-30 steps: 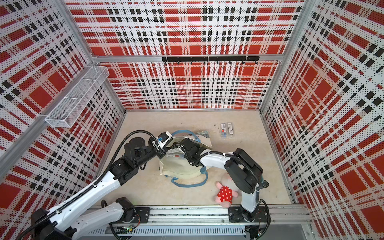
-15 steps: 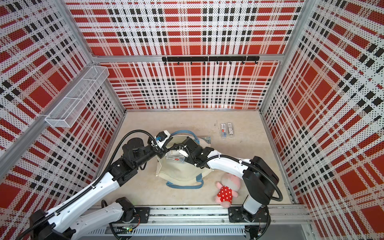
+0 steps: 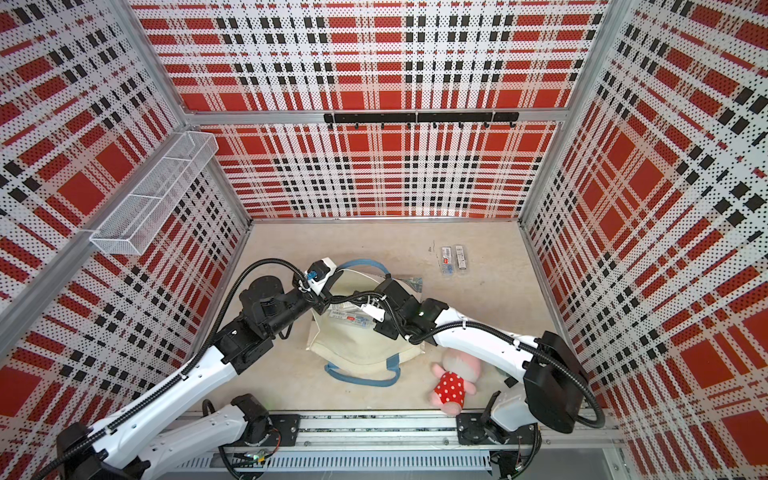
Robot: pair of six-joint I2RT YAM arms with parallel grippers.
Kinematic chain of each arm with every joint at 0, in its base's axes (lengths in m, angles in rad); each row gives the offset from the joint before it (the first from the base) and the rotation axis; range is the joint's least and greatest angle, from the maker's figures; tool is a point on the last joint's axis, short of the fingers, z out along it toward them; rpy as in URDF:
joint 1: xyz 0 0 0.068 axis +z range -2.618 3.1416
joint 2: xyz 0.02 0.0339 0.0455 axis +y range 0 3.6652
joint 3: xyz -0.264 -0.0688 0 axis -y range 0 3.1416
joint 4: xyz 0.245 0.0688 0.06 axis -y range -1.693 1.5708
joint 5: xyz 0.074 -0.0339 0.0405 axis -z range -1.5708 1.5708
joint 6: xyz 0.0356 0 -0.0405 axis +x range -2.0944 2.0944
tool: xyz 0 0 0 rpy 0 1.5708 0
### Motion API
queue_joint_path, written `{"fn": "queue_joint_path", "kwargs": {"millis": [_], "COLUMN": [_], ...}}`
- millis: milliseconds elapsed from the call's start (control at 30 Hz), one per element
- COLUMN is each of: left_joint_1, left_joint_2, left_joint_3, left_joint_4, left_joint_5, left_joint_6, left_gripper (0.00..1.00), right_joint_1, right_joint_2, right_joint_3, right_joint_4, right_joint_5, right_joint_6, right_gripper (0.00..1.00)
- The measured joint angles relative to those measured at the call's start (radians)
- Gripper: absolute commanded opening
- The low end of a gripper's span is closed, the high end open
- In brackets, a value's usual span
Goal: Take out the compass set from the canvas bag
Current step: Pick up the compass set from the canvas bag.
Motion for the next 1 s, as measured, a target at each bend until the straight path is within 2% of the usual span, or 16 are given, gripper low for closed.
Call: {"fn": "queue_joint_path", "kwargs": {"millis": [233,633,800,1000], "left_joint_1": [0.007,0.041,0.041,0.045], "left_joint_2": [-0.002,0.003,0.004,0.008], "left_joint_3": [0.0,-0.005,-0.005,-0.005], "left_joint_4": [0.002,-0.005,0.003,0.009], "left_joint_5": [-0.005,-0.006,-0.002,-0.002], "left_joint_6": [0.0,-0.009,-0.019,-0.031], "left_gripper": [0.0,0.0,0.0,0.0], "right_joint_1": [0.004,0.06,0.072,0.031], "right_joint_2": [-0.015,-0.171,-0.167,-0.154], "right_joint_3": [-0.012,-0.025,0.167,0.493], "right_joint_4": [-0.016,-0.027,-0.079,-0.126], "right_joint_5": [-0.06,-0.168,-0.189,-0.118], "right_joint_6": [-0.048,-0.092,-0.036,0.029], "right_gripper": [0.19,0.18,0.16,0.12]}}
